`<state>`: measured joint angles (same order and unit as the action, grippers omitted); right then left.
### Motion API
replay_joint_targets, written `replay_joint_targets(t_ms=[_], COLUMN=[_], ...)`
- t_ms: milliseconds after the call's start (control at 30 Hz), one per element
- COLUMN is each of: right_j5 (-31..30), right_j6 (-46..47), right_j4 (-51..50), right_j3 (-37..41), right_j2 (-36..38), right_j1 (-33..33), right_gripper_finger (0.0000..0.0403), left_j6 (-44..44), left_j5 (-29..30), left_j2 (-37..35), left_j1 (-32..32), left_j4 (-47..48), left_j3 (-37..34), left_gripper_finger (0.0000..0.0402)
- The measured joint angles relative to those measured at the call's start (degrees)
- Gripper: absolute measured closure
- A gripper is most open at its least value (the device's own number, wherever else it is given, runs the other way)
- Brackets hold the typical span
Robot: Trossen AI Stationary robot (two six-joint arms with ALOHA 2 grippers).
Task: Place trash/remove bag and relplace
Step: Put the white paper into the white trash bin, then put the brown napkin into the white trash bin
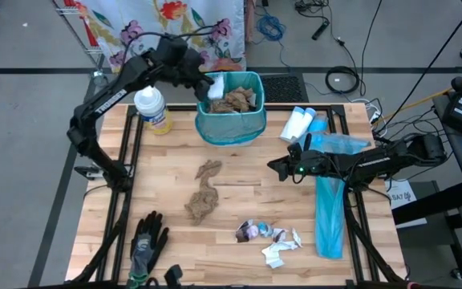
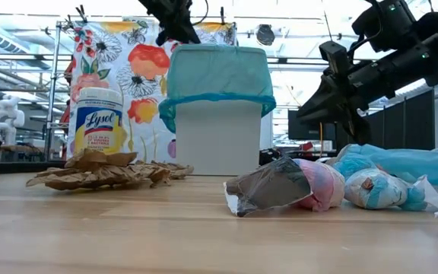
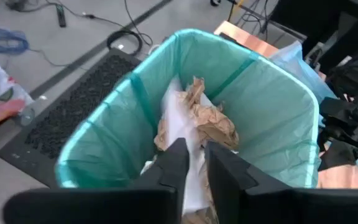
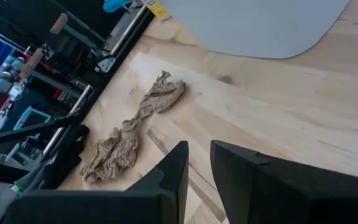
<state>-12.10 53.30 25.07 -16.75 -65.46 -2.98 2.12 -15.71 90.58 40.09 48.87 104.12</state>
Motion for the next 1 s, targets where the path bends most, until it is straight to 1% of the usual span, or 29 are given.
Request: replay_joint_targets(t_ms=[133, 267, 400, 467, 533, 567, 633, 733, 800, 900, 1000], right_j5=[0.0, 0.28, 0.35, 0.43, 0.52, 0.6, 1.75, 2.03, 2.03, 2.34, 4.52], right_j6=[0.63, -0.3, -5.79, -9.84, -14.03, -16.43, -21.4, -27.54, -30.71, -33.25, -34.07], right_j4=[0.07, 0.07, -0.43, -0.72, -3.01, -5.79, -14.76, -30.63, -39.39, -48.56, -56.05], right_j3=[0.0, 0.0, -0.56, -2.26, -5.28, -7.33, -12.74, -22.56, -28.58, -36.31, -42.37], right_j2=[-0.01, 0.0, 0.94, 1.77, 2.63, 2.92, 3.07, 2.97, 2.75, 2.59, 2.29], right_j1=[0.0, 0.0, 0.38, 0.96, 1.6, 1.9, 2.49, 3.62, 4.36, 5.57, 6.99], right_gripper_finger=[0.0344, 0.0344, 0.0344, 0.0344, 0.0344, 0.0344, 0.0344, 0.0344, 0.0344, 0.0344, 0.0344], left_j6=[-0.3, -1.38, -1.17, -1.0, 0.37, 1.77, 5.03, 11.25, 16.62, 26.02, 35.71], left_j5=[-0.71, -0.69, -0.65, -0.65, 0.02, 1.29, 4.7, 10.7, 13.37, 16.79, 20.1], left_j2=[0.17, -1.71, -5.3, -6.79, -8.59, -9.58, -12.02, -15.95, -18.79, -23.65, -28.19], left_j1=[0.37, 0.44, -0.74, -2.03, -3.65, -4.8, -7.53, -12.22, -16.04, -22.64, -29.85], left_j4=[-0.02, 2.0, 5.09, 7.31, 8.94, 9.01, 8.68, 8.13, 6.23, 1.52, -2.14], left_j3=[0.0, 0.0, 0.04, -0.02, -1.75, -3.21, -7.11, -14.64, -20.46, -29.69, -38.5], left_gripper_finger=[0.03, 0.0285, 0.0285, 0.0285, 0.0284, 0.0284, 0.0284, 0.0284, 0.0284, 0.0284, 0.0284])
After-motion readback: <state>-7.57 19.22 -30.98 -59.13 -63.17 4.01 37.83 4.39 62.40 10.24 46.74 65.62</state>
